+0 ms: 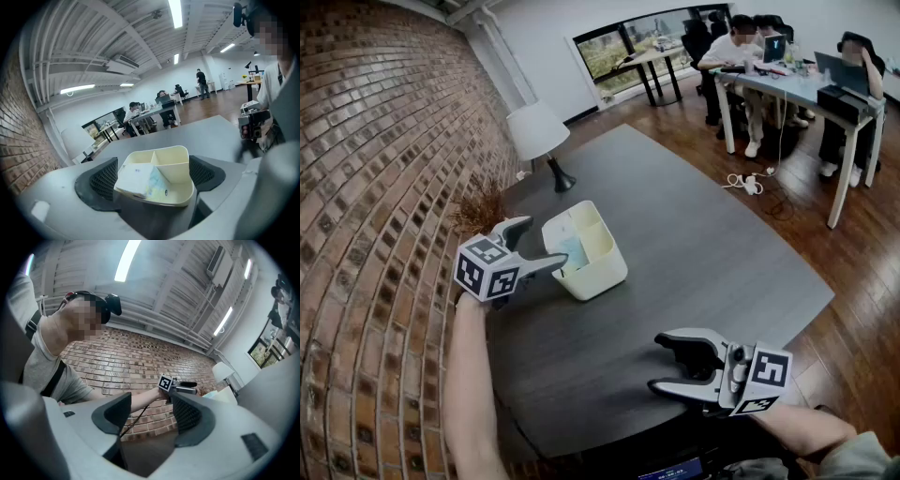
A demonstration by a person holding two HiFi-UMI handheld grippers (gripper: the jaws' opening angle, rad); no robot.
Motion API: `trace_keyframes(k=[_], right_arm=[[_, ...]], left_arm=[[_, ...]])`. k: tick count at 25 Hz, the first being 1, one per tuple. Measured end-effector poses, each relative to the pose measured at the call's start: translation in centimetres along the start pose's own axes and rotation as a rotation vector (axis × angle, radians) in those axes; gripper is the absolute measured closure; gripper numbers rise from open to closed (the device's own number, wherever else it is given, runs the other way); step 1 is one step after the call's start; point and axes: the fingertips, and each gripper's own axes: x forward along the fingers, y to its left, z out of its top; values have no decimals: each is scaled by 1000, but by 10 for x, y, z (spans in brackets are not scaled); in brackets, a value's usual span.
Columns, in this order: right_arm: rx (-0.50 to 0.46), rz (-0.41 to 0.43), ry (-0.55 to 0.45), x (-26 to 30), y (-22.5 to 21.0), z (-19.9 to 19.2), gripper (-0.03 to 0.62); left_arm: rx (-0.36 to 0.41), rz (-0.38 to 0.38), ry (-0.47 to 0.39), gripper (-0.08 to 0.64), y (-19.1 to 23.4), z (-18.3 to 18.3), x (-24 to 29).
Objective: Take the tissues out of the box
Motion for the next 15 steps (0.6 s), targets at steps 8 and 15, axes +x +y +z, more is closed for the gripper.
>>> trace_keyframes(k=[8, 15], right_arm=[[43, 4, -19, 1, 5, -6, 311], [65, 17, -25, 2, 2, -4, 311]], left_arm=[[129, -165, 372, 37, 27, -57, 42], [197, -258, 551, 6, 30, -81, 73]])
